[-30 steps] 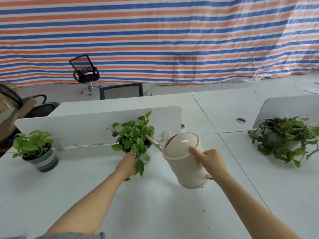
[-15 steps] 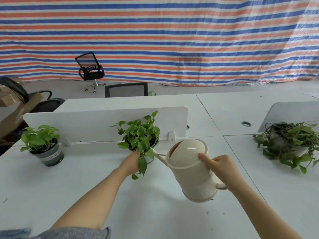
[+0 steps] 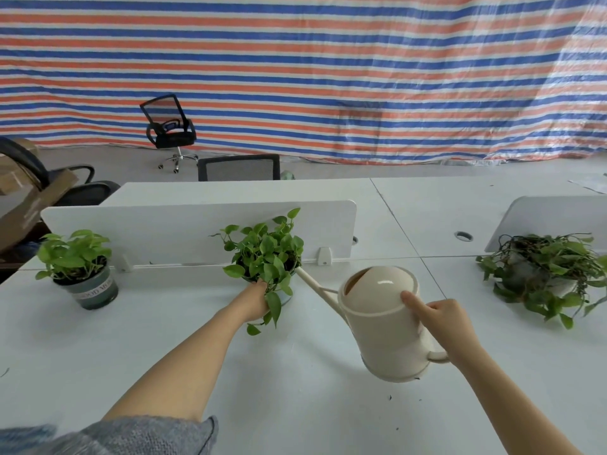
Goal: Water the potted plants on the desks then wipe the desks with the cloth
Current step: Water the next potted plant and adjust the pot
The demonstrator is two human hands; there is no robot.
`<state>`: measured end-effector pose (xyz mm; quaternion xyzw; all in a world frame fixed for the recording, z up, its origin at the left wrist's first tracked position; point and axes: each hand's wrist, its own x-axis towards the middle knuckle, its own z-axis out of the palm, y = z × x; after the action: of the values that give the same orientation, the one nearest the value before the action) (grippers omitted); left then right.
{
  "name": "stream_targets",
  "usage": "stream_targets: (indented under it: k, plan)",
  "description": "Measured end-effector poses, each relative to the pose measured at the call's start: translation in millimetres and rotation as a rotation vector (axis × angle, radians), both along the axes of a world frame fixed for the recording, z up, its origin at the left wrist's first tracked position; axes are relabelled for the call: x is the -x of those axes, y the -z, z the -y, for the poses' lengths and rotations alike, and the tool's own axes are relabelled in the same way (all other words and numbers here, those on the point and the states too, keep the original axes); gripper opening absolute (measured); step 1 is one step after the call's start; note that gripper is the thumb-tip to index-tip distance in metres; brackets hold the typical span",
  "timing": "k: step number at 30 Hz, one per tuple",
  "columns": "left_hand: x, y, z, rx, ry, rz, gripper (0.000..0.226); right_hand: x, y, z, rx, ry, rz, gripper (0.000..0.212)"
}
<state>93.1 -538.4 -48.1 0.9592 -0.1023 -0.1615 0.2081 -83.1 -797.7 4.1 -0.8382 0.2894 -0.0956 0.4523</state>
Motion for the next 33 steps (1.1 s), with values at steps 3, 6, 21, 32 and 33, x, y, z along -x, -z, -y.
stream_targets:
  k: [3,6,21,32,33]
  plan:
    - [1.3,-0.6,0.5,0.025,-0.008,-0.013,0.046,16.8,15.4,10.7,-0.05,0.046,-0.004,0.06]
    - [4.0,-2.4,-0.4,0.026,-0.008,-0.035,0.047,31.4,34.2,18.8,-0.124,0.132,-0.032,0.058]
    - [5.6,-8.8,1.7,-0.061,0.053,-0.063,0.037,53.0,98.1,35.2,-0.352,0.473,0.175,0.061]
    - [2.2,-4.2,-0.1,-0.015,-0.008,-0.054,0.041,59.3,120.6,44.3,-0.308,0.407,0.217,0.057]
    - [1.2,-3.5,-1.3,-0.021,-0.007,-0.053,0.043,59.9,120.1,43.7,-0.306,0.4,0.218,0.057]
